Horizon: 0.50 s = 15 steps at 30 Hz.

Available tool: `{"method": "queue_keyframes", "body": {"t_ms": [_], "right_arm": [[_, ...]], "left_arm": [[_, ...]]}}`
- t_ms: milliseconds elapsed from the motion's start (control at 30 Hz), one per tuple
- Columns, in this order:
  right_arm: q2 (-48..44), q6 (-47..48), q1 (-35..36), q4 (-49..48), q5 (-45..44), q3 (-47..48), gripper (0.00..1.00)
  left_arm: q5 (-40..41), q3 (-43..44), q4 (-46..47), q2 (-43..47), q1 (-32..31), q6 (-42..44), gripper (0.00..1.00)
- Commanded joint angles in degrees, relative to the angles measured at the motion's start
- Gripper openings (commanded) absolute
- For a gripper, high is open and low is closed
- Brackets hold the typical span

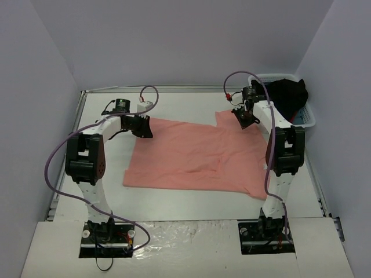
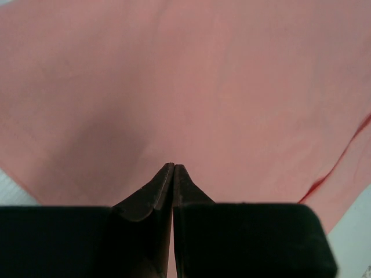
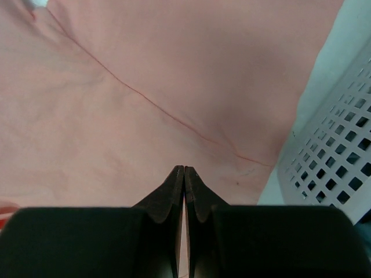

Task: Fold and stack the t-shirts
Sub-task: Flatten out the tshirt

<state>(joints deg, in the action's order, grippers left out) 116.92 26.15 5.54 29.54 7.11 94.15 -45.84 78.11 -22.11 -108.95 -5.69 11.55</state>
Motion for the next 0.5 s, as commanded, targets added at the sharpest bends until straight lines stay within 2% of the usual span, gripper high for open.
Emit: {"method": "queue_keyframes", "body": {"t_ms": [0,167,467], "right_arm": [[0.93,-1.19,-0.18,0.96,-3.33,3.14,0.00],[3.75,-1.37,-0.18,1.13,-4.56,4.46,0.00],[8.93,-1.81,-0.18,2.10,-4.74,8.15,0.00]], "left_arm": [[3.03,5.12,0.93,-1.96,-2.12,-2.75,0.02],[8.13,7.76,0.05,-6.62,-3.45,-3.99,0.02],[15.95,8.29,-2.76,-9.88,-3.71,-6.45,0.02]]}}
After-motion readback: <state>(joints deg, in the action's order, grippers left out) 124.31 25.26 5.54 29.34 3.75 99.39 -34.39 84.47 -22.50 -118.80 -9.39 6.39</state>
